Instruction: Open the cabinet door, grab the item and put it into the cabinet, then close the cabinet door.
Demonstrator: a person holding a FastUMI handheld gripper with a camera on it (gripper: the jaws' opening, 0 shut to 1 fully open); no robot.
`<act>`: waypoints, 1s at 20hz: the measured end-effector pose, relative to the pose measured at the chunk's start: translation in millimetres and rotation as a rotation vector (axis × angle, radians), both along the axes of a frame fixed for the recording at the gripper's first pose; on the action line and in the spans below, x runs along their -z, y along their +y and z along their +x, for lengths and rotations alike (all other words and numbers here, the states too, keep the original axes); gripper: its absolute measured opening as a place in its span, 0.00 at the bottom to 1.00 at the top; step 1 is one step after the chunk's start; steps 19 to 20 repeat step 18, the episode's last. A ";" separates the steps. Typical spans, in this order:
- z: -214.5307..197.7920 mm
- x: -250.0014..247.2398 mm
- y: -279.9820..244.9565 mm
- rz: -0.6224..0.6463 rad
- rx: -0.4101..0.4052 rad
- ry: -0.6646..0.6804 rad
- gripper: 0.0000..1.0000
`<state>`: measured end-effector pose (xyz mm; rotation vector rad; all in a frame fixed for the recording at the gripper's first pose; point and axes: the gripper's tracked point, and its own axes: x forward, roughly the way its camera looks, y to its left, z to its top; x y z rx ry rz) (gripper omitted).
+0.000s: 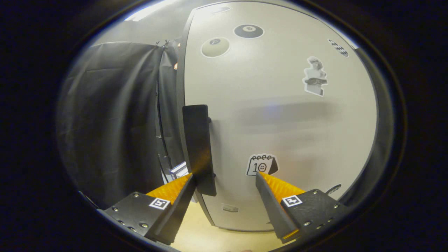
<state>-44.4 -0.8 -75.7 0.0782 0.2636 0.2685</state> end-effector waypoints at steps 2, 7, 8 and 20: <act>-0.8 -0.2 -0.1 -0.006 -0.006 -0.003 1.00; -1.1 -1.4 0.3 -0.003 -0.024 -0.003 1.00; -3.2 -1.3 -0.2 -0.005 -0.027 0.001 1.00; -34.4 -94.7 -77.6 0.021 0.051 -0.233 0.99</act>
